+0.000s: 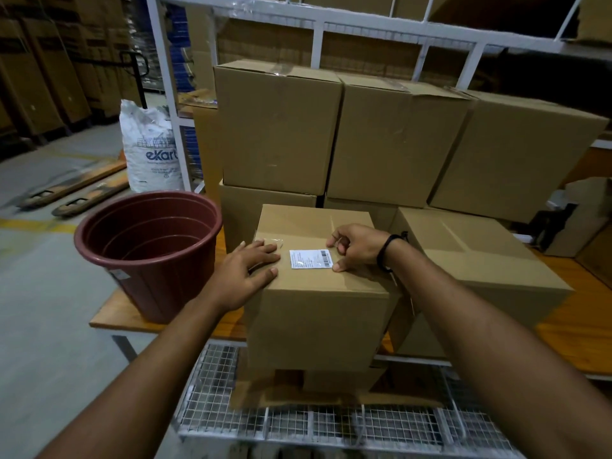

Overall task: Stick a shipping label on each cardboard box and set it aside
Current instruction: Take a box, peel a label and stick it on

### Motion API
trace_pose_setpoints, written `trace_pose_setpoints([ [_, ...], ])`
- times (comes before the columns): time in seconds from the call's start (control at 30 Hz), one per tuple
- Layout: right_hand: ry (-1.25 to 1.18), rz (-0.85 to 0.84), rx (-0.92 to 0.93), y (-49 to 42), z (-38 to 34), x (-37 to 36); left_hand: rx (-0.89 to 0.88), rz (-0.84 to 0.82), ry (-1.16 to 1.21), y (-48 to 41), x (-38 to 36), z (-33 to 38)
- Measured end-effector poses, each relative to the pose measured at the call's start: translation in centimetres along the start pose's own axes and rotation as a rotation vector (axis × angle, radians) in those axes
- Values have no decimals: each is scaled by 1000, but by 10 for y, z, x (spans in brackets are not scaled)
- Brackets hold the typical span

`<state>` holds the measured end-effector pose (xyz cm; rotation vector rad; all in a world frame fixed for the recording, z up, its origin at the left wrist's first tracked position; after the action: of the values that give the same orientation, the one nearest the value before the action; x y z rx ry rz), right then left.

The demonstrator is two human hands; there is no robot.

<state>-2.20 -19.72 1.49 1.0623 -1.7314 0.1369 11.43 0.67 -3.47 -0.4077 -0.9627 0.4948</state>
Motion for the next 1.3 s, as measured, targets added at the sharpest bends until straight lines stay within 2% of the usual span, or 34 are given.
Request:
trace_pose_setpoints([
  [0.9,106,4,-42,11,-11,1,17,-6,10,6,-2,-1],
  [1.07,333,-21,65,12,-38,-3,28,-80,-110,5,6,4],
  [1.17,295,-95,130,8,-54,-10,35,29,-208,6,17,7],
  [1.3,182,-141,143,1,-60,-16,50,49,-184,13,16,3],
])
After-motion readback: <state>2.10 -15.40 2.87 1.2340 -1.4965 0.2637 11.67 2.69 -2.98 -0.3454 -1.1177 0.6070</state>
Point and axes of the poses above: each hand's wrist, its own y-axis away from the middle knuckle, its own x-axis out of the back of the hand, z = x × y, the point moved 5 cm from there along -y, towards the middle knuckle, and after that the axes turned 14 degrees about -x, right-handed, at the moved point
